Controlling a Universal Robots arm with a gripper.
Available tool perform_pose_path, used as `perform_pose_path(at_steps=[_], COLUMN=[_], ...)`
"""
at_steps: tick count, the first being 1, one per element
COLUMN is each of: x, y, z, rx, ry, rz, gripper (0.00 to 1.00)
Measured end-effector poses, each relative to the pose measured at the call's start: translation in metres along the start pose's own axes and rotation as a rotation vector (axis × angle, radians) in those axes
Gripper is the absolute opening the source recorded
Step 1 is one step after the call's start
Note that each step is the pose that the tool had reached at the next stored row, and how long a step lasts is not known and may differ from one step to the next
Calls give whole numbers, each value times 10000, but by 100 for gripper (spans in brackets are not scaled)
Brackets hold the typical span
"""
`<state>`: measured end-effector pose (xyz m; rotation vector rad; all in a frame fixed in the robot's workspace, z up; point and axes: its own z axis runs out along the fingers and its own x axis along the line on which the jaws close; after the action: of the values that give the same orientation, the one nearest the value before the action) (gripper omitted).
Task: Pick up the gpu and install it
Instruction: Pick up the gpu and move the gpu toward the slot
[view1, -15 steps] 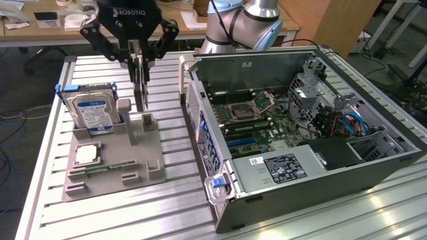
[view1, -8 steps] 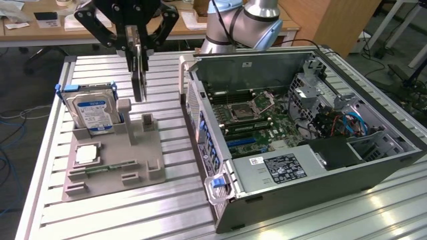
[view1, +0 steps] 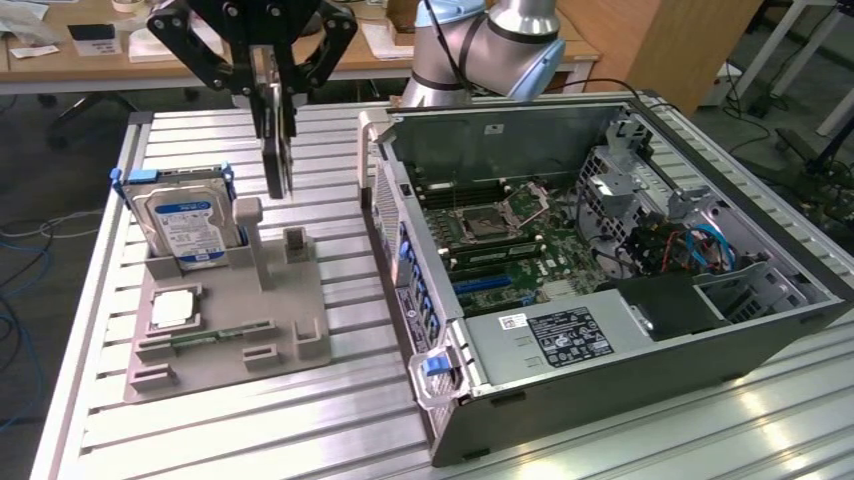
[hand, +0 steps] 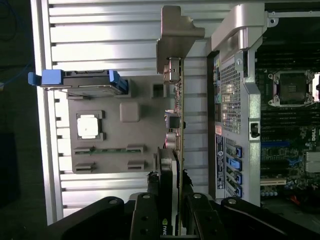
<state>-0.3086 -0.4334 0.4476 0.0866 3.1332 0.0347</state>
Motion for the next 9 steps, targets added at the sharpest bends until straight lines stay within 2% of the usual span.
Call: perform_pose_path(at_steps=[1, 9], x=[0, -10], y=[0, 0], z=[0, 0], rx=[-34, -38], ry=[3, -19], rz=[0, -2], gripper=[27, 27])
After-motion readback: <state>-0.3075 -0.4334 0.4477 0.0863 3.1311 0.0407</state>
